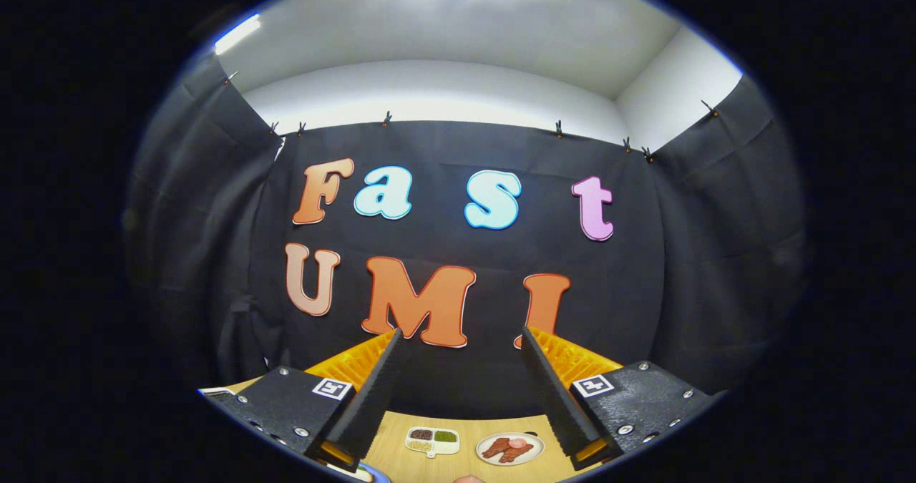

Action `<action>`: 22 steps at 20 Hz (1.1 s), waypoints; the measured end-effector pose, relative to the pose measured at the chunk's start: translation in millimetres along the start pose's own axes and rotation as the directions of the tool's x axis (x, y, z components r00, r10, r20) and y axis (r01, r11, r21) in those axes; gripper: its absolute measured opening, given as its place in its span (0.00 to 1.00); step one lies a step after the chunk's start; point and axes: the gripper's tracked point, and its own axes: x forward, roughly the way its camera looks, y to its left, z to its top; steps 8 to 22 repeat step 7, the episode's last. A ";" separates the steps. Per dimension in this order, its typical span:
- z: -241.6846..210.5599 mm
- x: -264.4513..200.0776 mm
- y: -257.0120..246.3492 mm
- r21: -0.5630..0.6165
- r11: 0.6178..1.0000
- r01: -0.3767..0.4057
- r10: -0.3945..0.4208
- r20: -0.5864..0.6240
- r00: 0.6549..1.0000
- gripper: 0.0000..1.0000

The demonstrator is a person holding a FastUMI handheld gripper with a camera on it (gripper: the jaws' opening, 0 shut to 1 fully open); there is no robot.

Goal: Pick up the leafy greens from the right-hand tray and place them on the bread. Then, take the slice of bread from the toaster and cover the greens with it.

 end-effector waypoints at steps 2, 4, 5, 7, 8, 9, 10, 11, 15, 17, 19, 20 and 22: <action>3.2 -1.0 -1.8 -0.023 1.000 0.015 -0.015 0.008 1.000 0.97; 8.2 -3.4 -6.5 -0.037 0.999 0.028 -0.027 0.013 1.000 0.97; 10.7 -5.8 -8.5 -0.039 0.999 0.033 -0.032 0.016 0.999 0.97; 15.2 -10.4 -10.2 -0.035 0.999 0.030 -0.029 0.026 0.999 0.98; 15.2 -10.4 -10.2 -0.035 0.999 0.030 -0.029 0.026 0.999 0.98; 15.2 -10.4 -10.2 -0.035 0.999 0.030 -0.029 0.026 0.999 0.98; 15.2 -10.4 -10.2 -0.035 0.999 0.030 -0.029 0.026 0.999 0.98; 15.2 -10.4 -10.2 -0.035 0.999 0.030 -0.029 0.026 0.999 0.98; 15.2 -10.4 -10.2 -0.035 0.999 0.030 -0.029 0.026 0.999 0.98; 15.2 -10.4 -10.2 -0.035 0.999 0.030 -0.029 0.026 0.999 0.98; 15.2 -10.4 -10.2 -0.035 0.999 0.030 -0.029 0.026 0.999 0.98; 15.2 -10.4 -10.2 -0.035 0.999 0.030 -0.029 0.026 0.999 0.98; 15.2 -10.4 -10.2 -0.035 0.999 0.030 -0.029 0.026 0.999 0.98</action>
